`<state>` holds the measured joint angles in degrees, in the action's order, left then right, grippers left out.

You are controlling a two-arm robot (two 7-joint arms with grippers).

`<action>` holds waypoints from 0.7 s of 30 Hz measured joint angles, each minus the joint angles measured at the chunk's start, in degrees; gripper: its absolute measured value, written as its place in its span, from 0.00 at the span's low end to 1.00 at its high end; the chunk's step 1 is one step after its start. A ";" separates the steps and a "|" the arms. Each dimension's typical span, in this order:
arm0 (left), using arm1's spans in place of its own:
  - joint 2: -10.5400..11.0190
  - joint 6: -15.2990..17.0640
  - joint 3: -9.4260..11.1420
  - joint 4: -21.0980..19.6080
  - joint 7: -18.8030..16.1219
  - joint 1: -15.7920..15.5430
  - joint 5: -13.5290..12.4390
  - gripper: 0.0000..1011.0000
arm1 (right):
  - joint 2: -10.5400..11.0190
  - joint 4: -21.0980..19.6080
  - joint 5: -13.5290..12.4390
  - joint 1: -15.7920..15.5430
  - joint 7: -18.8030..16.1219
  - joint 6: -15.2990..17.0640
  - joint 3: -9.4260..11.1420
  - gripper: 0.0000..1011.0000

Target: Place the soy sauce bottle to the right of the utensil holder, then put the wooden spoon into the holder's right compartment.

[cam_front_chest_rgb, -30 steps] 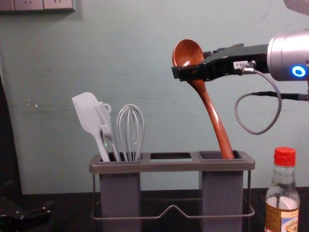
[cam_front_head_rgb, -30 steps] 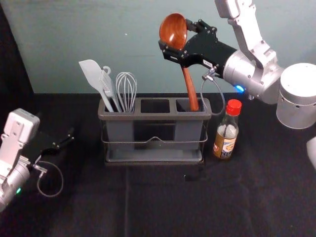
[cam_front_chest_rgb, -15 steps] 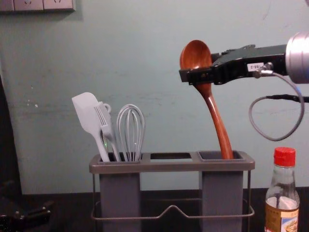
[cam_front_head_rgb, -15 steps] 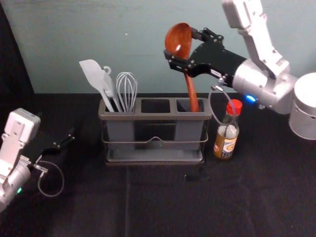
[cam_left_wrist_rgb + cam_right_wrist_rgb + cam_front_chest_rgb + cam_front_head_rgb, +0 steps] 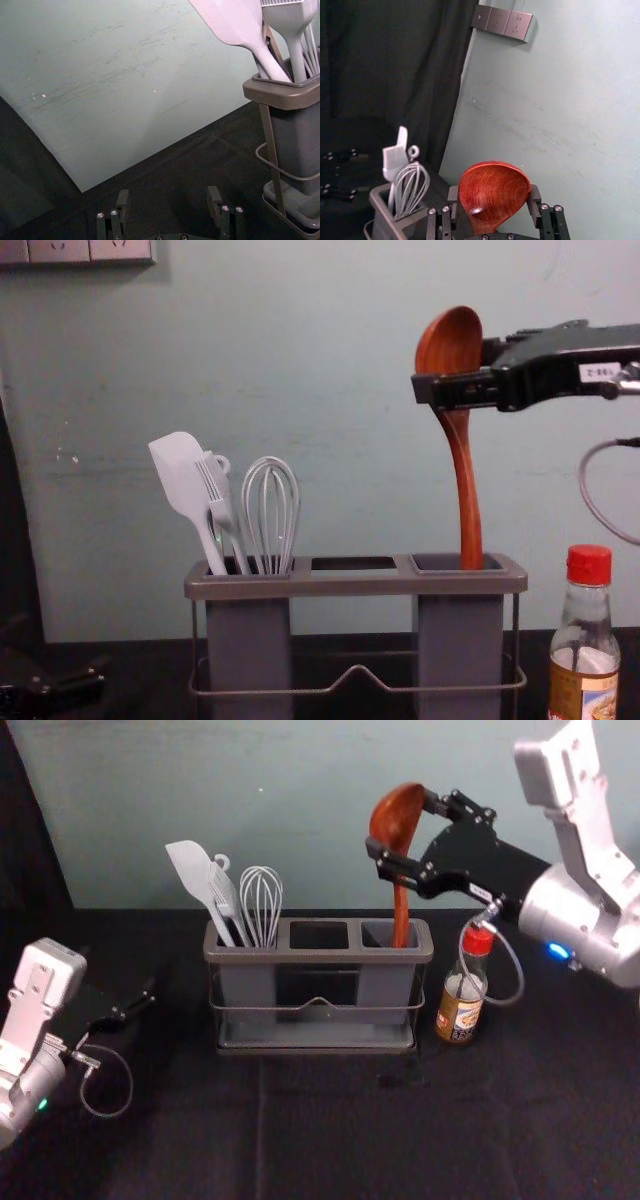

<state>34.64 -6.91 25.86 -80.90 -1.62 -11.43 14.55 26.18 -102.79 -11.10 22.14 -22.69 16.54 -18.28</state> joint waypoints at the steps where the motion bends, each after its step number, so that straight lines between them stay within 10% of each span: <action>1: 0.00 0.00 0.00 0.00 0.00 0.00 0.00 1.00 | 0.40 -0.55 -0.17 -0.69 0.01 -0.28 0.17 0.83; 21: 0.00 0.00 0.00 0.00 0.00 0.00 0.00 1.00 | -0.60 3.32 -1.84 -3.17 1.49 -2.44 0.34 0.83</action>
<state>34.65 -6.91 25.86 -80.90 -1.62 -11.44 14.55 25.58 -99.47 -12.94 18.97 -21.21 14.10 -17.94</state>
